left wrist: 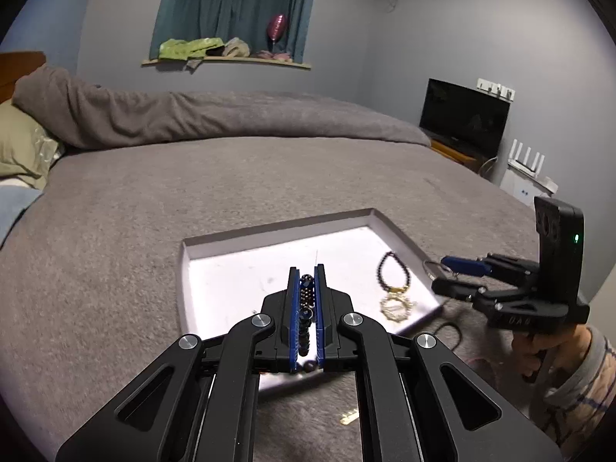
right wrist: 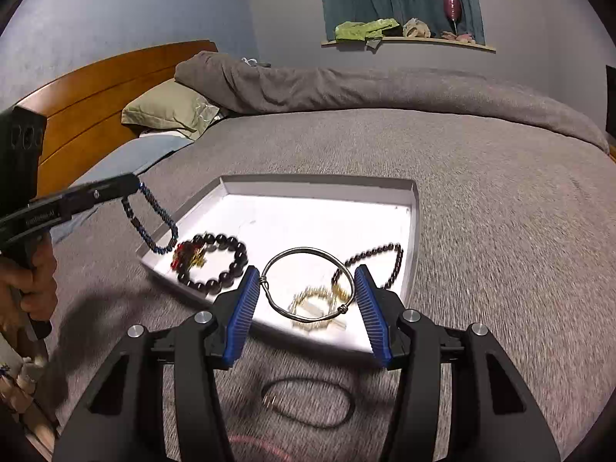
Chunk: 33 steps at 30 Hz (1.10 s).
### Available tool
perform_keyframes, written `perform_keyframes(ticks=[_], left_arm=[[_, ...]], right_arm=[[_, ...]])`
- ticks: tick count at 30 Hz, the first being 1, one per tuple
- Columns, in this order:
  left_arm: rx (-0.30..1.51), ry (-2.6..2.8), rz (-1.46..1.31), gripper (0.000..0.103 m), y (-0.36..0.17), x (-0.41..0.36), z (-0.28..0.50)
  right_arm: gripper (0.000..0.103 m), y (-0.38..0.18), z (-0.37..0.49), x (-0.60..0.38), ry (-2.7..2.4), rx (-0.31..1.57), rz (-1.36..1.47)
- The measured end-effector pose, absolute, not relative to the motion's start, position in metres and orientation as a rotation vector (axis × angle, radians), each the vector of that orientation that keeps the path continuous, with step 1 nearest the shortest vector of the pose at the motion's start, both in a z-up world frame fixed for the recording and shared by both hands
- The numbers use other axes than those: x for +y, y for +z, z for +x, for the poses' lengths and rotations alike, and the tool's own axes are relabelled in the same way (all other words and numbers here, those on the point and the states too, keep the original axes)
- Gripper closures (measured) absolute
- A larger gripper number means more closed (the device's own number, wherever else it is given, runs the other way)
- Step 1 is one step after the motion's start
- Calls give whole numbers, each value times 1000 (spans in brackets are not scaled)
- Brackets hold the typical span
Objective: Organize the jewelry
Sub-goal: 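Carry the blue bracelet and silver bangle into the box and release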
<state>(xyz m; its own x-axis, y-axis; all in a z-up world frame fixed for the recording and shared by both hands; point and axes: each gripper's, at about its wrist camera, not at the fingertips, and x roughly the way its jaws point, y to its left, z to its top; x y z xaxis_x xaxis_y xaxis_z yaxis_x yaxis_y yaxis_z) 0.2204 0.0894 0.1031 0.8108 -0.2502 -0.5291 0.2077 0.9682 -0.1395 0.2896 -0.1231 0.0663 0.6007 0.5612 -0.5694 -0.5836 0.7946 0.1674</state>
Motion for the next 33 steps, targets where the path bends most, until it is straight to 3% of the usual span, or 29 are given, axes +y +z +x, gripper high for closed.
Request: perform_keyframes(ticks=[14,29,30,33], left_arm=[[606,-201,-4,95,98,97,286],[788,-125,8,95,46,105,331],[796,-117,3,93,45,107,331],[789,-104,-13,74,44,110,324]], right_arm=[[52,53,350,-90,652,744,-95],[52,30,372,-75,606,813,-185],[52,30,372,-75,604,809,-185],[51,29,370,-76,606,798,-187]])
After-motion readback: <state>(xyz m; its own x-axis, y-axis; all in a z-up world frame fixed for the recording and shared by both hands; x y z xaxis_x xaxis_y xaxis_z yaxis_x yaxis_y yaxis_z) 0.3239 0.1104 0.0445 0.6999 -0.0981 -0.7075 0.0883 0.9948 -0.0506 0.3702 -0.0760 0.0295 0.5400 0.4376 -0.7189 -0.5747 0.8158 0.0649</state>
